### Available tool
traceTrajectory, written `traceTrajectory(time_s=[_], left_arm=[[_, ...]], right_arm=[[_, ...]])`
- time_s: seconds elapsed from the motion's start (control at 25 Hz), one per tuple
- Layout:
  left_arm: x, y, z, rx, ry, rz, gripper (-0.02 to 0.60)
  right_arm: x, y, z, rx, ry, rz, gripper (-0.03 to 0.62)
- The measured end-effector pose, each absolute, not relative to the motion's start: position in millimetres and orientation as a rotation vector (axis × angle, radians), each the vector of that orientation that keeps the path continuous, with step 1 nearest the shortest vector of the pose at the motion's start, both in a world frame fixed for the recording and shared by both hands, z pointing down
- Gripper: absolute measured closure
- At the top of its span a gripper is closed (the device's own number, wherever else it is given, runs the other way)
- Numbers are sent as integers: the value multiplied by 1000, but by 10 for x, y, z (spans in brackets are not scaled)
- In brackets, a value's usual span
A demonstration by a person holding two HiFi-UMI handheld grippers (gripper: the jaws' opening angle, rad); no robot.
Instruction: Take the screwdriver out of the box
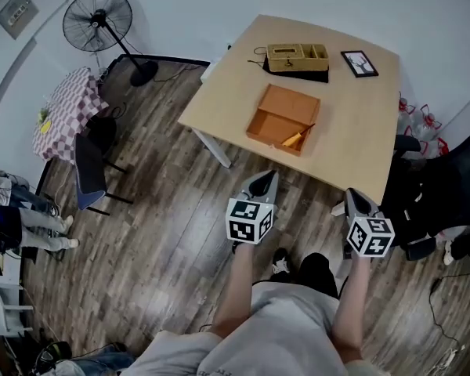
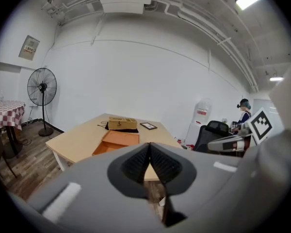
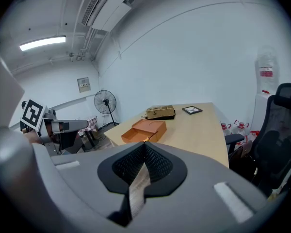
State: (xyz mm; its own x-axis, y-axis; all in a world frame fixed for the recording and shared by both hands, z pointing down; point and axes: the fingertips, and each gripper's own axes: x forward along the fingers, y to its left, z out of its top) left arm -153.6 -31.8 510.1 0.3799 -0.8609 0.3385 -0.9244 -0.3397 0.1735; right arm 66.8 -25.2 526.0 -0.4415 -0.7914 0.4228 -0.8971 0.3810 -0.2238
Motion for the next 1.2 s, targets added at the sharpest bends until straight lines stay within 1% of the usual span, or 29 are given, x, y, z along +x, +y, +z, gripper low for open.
traceTrajectory(time_s=[0.36, 0.6, 0.96, 1.2], left_arm=[[-1620, -828, 5248, 2319, -1530, 345, 528], [-1670, -1399, 5264, 2334, -1519, 395, 528], [-1475, -2293, 5366, 2366, -1396, 508, 528], [-1373, -2679, 5544, 2382, -1325, 605, 526]], right_arm=[[583, -779, 5398, 1487, -2391, 649, 592], [487, -1355, 5443, 1474, -2405, 671, 592], [334, -2156, 5518, 1424, -2426, 760, 592], [213, -2588, 5564, 1394, -2435, 771, 592]])
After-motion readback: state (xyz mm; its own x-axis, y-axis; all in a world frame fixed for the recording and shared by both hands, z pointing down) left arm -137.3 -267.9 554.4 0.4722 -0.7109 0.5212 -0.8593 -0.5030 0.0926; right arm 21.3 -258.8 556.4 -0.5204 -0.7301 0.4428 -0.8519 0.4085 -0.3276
